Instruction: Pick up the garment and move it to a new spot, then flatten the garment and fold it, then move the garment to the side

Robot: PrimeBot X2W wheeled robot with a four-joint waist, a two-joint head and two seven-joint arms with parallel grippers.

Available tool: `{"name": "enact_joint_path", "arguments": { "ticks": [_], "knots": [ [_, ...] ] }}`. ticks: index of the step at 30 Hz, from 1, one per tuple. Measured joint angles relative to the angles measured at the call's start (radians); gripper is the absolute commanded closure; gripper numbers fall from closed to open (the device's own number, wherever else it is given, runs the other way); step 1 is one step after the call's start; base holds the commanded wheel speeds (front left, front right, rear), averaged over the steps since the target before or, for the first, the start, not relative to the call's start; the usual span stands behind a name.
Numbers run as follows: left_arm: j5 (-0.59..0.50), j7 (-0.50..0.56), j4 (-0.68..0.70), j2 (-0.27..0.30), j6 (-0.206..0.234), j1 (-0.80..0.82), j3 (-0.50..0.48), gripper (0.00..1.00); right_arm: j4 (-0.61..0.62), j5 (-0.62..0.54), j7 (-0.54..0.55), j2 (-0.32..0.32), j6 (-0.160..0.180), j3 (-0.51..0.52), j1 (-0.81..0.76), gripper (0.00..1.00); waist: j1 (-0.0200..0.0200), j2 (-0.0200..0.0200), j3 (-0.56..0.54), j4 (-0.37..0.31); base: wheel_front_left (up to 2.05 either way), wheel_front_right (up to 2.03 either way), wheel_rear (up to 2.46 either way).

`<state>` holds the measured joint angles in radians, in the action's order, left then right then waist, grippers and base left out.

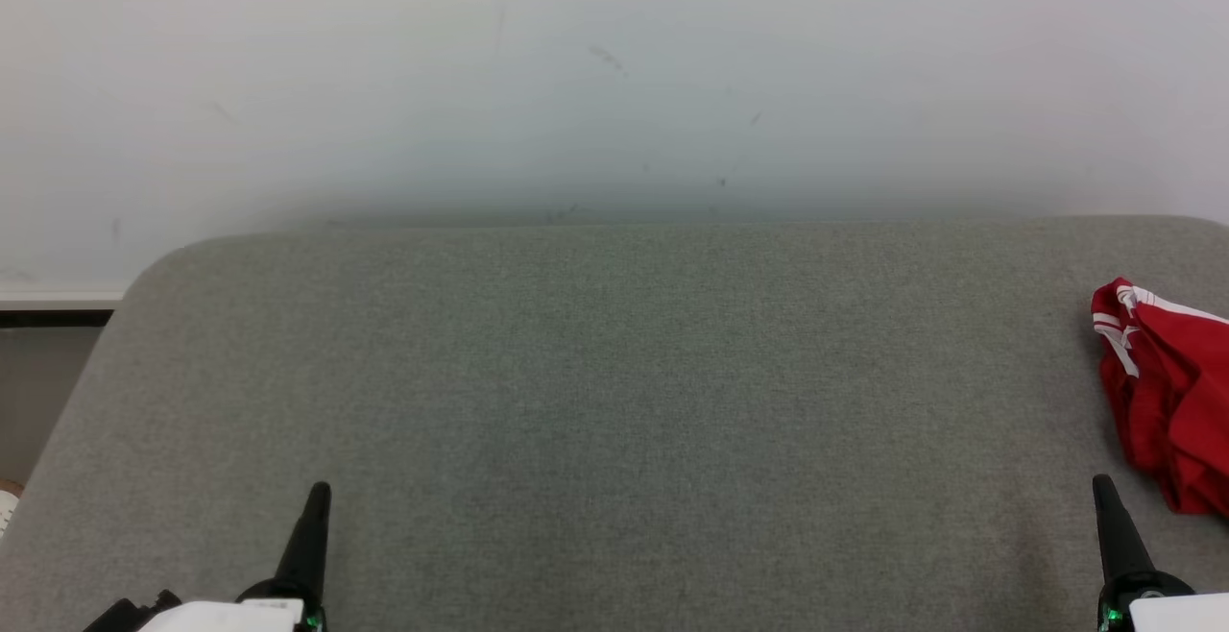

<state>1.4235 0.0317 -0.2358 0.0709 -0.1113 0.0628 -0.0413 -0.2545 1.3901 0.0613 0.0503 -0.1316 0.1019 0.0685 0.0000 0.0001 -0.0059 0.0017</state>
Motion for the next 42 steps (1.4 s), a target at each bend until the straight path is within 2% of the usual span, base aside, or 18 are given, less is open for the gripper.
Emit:
{"name": "enact_joint_path", "arguments": {
  "ticks": [30, 42],
  "knots": [
    [0.210, 0.061, -0.008, -0.001, -0.018, 0.040, -0.045, 1.00, 0.007, 0.219, 0.053, -0.001, 0.000, 0.011, 0.034, 1.00, 0.0000, -0.0001, 0.009, -0.002, 0.00, 0.00, 0.00],
    [0.210, 0.064, -0.008, -0.003, -0.017, 0.041, -0.048, 1.00, 0.008, 0.222, 0.053, -0.001, 0.000, 0.011, 0.034, 1.00, 0.0000, 0.0000, 0.009, -0.002, 0.00, 0.00, 0.00]
  ]
}}
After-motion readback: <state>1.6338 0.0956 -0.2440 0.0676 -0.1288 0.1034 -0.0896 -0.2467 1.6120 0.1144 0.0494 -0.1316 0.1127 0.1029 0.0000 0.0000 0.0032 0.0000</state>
